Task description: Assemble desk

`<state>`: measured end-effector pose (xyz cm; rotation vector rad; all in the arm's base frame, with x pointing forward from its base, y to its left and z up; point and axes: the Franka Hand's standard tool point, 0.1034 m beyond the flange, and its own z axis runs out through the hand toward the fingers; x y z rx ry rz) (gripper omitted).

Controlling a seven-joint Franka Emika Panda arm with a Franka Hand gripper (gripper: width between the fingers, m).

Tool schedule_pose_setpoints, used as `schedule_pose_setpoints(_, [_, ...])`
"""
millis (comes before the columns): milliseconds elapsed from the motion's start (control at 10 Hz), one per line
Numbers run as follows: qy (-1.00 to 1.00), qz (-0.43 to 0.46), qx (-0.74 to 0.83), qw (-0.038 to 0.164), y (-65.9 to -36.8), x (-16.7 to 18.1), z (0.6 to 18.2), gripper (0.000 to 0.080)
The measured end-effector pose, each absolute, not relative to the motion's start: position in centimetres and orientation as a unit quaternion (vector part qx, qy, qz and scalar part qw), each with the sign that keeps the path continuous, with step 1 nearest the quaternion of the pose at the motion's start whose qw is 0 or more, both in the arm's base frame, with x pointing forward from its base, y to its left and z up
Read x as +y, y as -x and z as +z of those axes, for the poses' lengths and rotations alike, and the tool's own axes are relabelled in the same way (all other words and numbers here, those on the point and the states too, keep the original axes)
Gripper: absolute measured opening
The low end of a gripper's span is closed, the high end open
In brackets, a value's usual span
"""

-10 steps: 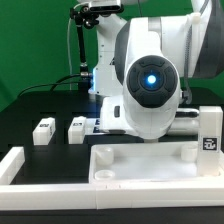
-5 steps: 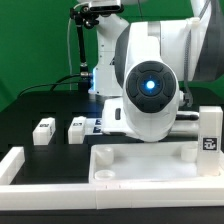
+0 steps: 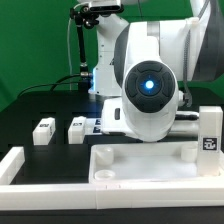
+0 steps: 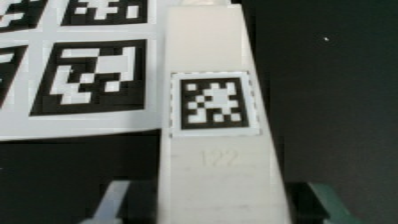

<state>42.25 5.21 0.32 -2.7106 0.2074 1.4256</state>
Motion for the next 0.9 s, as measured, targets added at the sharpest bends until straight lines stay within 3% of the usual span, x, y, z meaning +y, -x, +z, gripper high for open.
schedule_pose_setpoints(600, [0.882, 0.465, 0.069, 0.037, -42.3, 5.0, 0.5, 0.0287])
schedule_pose_setpoints(900, [0.887, 0.45, 0.089, 0.061, -44.6, 2.1, 6.6, 0.0287])
